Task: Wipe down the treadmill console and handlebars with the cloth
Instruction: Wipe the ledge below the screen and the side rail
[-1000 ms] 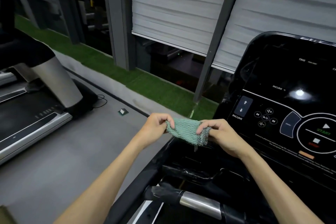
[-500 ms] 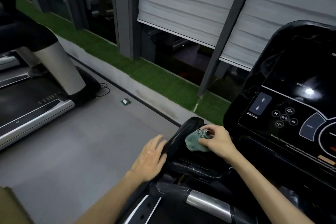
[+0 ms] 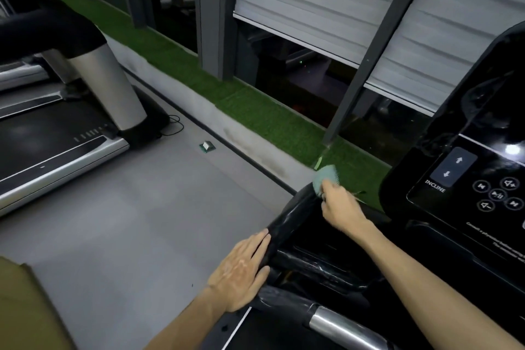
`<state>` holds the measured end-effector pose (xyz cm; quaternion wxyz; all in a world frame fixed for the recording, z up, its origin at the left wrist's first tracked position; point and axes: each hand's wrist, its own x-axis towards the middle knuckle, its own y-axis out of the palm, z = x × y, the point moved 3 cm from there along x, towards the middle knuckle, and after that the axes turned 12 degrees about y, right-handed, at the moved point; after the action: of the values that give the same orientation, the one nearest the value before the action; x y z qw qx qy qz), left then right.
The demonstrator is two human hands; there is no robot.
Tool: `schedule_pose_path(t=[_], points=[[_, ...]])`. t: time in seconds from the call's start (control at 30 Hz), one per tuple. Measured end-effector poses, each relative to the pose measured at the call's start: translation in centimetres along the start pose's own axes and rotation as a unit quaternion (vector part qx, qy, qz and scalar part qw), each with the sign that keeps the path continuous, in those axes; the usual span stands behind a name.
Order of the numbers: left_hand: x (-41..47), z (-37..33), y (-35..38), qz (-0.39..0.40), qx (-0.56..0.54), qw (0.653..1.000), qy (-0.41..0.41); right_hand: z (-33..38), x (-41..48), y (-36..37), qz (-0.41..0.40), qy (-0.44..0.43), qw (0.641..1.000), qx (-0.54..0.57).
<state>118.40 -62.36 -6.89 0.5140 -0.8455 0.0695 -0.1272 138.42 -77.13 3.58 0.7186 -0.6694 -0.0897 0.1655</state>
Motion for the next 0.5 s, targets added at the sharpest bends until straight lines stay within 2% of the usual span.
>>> schedule_pose_path(t=[0.07,0.1,0.17,0.23,0.37,0.5], points=[[0.1,0.0,0.0,0.004,0.005,1.000,-0.001,-0.7,-0.4,2.0,0.091,-0.004,0.996,0.015],[0.1,0.0,0.0,0.005,0.007,1.000,-0.001,-0.9,-0.5,2.4,0.100,0.001,0.995,0.028],[0.2,-0.1,0.0,0.005,0.008,1.000,-0.002,-1.0,0.0,2.2,0.069,0.015,0.996,0.054],[0.2,0.0,0.1,0.007,0.008,1.000,-0.002,-0.7,1.2,2.2,0.056,-0.014,0.997,0.047],[0.1,0.1,0.3,0.010,0.006,1.000,-0.003,-0.4,2.9,3.6,0.142,-0.017,0.990,-0.008],[0.2,0.2,0.3,0.014,0.010,1.000,-0.001,-0.3,2.7,4.8,0.109,-0.037,0.993,-0.028]])
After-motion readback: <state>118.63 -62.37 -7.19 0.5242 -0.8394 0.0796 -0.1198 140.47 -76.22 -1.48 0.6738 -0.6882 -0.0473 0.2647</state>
